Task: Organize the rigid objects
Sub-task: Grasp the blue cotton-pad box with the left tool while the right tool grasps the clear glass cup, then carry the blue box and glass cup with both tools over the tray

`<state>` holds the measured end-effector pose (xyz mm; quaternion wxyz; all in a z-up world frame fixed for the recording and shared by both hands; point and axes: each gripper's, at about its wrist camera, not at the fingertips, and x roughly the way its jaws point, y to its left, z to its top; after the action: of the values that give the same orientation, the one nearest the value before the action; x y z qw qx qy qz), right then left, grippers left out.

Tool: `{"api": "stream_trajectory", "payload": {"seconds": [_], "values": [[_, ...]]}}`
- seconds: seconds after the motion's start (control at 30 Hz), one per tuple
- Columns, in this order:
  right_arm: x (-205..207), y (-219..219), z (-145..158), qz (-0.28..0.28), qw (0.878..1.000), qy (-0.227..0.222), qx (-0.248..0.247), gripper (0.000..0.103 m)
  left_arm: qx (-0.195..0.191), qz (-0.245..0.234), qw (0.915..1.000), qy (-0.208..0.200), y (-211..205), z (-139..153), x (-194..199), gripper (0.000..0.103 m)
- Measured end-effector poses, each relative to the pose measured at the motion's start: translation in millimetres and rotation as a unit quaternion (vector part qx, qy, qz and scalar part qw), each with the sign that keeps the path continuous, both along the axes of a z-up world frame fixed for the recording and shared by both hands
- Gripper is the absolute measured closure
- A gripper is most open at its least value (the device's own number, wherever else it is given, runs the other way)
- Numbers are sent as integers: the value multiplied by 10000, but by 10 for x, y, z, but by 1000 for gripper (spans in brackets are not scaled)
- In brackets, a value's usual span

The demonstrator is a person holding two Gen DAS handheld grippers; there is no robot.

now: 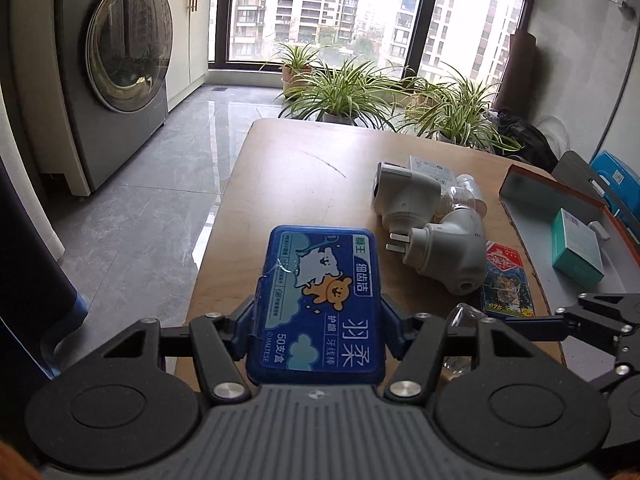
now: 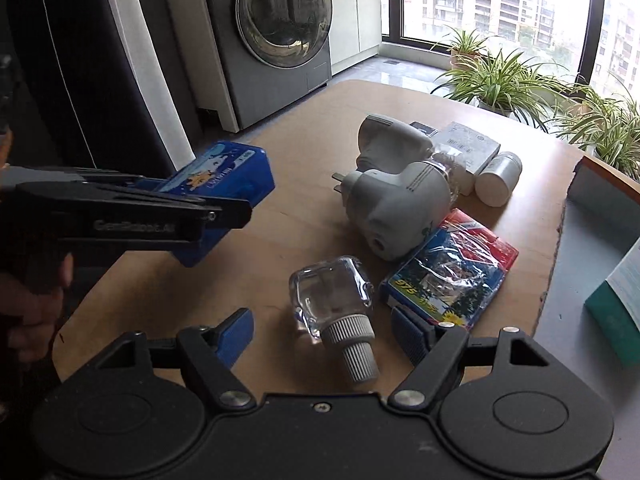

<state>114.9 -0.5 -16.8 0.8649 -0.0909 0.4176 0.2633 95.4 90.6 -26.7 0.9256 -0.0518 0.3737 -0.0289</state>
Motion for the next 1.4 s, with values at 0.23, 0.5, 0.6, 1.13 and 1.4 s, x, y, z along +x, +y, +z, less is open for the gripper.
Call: {"api": "stream_trajectory", "payload": {"seconds": [0.23, 0.5, 0.6, 1.13, 1.4], "values": [[36, 111, -36, -110, 9999, -88, -59, 41, -137, 122, 9998, -93, 51, 52, -109, 40], [-303, -317, 258, -736, 9963, -387, 231, 41, -348, -36, 9992, -203, -145, 108, -188, 40], [-426, -568, 383, -1059, 9925, -497, 358, 41, -418, -204, 9985, -280, -301, 158, -228, 40], [-898, -1931, 821, -2781, 9519, -1133, 603, 41, -525, -1517, 9857, -522, -1574, 309, -124, 40], [-1058, -2393, 833, -3412, 9297, -1217, 662, 41, -565, -1840, 9801, -488, -2036, 280, -63, 40]]}}
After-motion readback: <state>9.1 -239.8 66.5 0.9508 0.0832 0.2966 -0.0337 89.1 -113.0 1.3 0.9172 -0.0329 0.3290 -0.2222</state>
